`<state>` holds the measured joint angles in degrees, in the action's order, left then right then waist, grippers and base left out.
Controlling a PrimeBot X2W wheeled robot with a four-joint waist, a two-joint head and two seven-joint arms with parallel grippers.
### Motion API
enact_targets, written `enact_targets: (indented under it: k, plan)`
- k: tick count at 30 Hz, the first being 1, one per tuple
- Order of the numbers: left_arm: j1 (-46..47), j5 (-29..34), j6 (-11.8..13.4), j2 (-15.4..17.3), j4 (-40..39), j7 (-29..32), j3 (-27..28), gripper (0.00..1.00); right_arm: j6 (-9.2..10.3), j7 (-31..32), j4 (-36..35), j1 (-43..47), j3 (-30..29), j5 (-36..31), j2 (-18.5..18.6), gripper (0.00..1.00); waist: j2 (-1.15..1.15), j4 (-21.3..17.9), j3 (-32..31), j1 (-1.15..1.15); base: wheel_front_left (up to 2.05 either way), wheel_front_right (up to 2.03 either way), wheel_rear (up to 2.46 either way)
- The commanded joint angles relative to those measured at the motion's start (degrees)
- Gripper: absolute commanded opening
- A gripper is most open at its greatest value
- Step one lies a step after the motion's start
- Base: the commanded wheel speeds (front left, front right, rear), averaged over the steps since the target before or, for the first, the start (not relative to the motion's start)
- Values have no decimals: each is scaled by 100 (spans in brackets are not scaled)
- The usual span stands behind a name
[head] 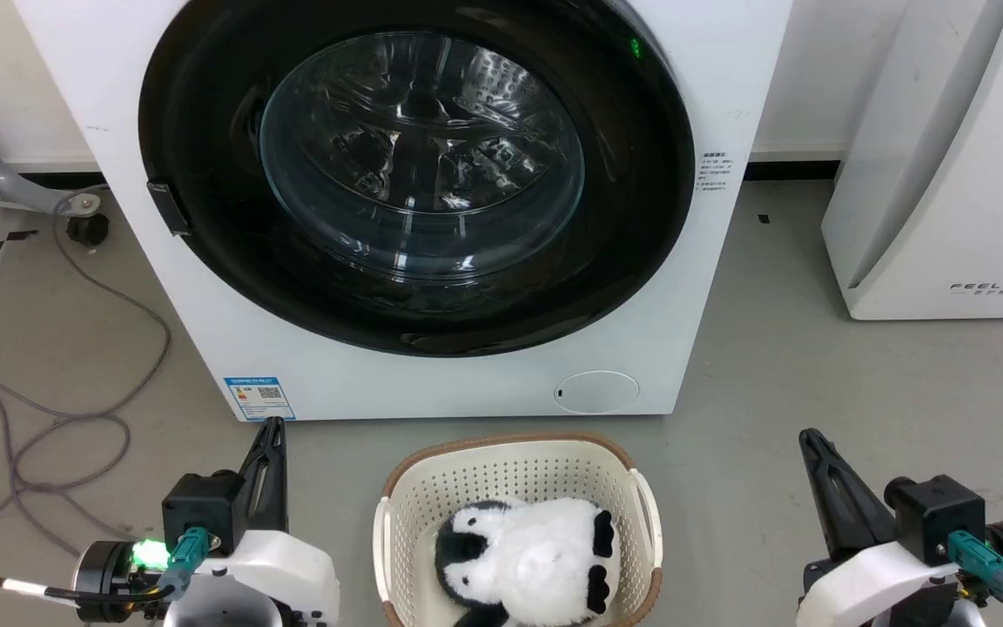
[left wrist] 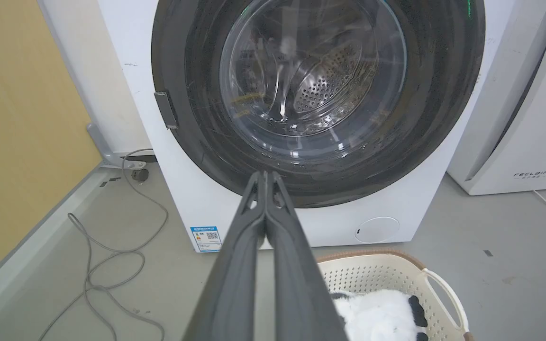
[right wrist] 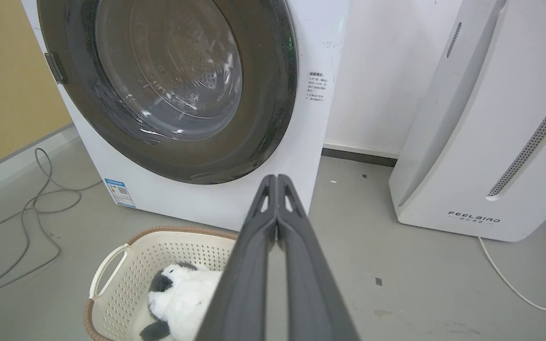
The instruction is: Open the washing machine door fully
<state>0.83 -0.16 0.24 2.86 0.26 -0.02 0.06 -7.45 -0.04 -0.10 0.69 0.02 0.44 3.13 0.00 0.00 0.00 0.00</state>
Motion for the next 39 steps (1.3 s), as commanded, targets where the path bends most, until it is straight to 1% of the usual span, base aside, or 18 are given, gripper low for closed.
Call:
enact_targets:
  k: [1,6,7,23,39]
  plan:
    - [-83,16,-24,1,-26,2,-6,0,-3,4,10,-69,-2,-44,-25,0,0,0,0,0,0,0,0]
    - [-83,16,-24,1,-26,2,-6,0,-3,4,10,-69,-2,-44,-25,0,0,0,0,0,0,0,0]
    - [0,0,0,0,0,0,0,100,1,0,0,0,0,0,0,100,0,0,0,0,0,0,0]
    - [22,-53,79,0,42,-142,-43,100,1,-142,-69,5,-93,233,-1,100,0,-1,16,0,0,0,0]
    - [44,-119,172,0,83,-334,-89,100,0,-333,-121,-13,-218,847,-5,100,0,7,32,0,0,0,0]
